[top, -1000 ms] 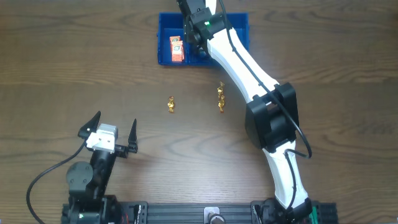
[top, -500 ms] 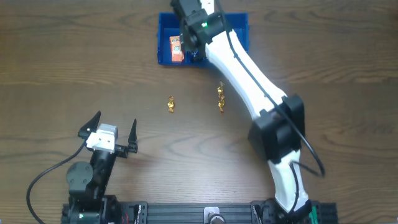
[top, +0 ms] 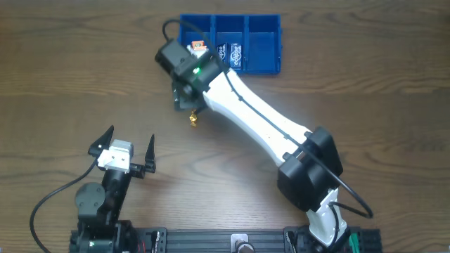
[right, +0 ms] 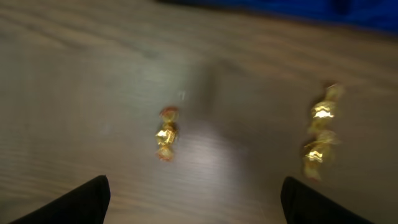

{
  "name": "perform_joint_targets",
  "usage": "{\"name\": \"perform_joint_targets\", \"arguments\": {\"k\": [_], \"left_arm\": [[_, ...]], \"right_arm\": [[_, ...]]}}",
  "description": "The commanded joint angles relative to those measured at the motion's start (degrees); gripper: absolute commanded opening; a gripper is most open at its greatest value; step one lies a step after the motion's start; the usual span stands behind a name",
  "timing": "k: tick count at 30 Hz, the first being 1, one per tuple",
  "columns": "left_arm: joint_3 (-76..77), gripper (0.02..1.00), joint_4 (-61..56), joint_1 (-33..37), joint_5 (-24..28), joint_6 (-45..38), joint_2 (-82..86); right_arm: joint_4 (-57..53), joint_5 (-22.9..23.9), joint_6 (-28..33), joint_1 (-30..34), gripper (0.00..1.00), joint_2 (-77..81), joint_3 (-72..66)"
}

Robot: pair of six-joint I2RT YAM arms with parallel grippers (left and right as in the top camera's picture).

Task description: Sort Candies Into Trays

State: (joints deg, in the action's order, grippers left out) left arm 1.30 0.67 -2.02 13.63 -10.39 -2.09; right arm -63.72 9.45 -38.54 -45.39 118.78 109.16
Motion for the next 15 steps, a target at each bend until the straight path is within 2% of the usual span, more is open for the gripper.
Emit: {"name": "perform_joint_targets", "arguments": {"k": [1,10,15], "left_arm": [[-1.0,0.998,2.4,0.2,1.2,-0.3,0.3],[-1.0,0.998,2.4,0.2,1.2,-0.3,0.3],[-1.0,0.998,2.4,0.2,1.2,-0.3,0.3]], "right_arm": [[8.0,-5.4,-2.9,-1.7,0.875,1.7,-8.2],[11.6,-4.8,-4.8,-2.1,0.855,8.3,-9.3],[13.1,-1.5,-6.7,-2.1,0.853,10.8,-9.3]]}}
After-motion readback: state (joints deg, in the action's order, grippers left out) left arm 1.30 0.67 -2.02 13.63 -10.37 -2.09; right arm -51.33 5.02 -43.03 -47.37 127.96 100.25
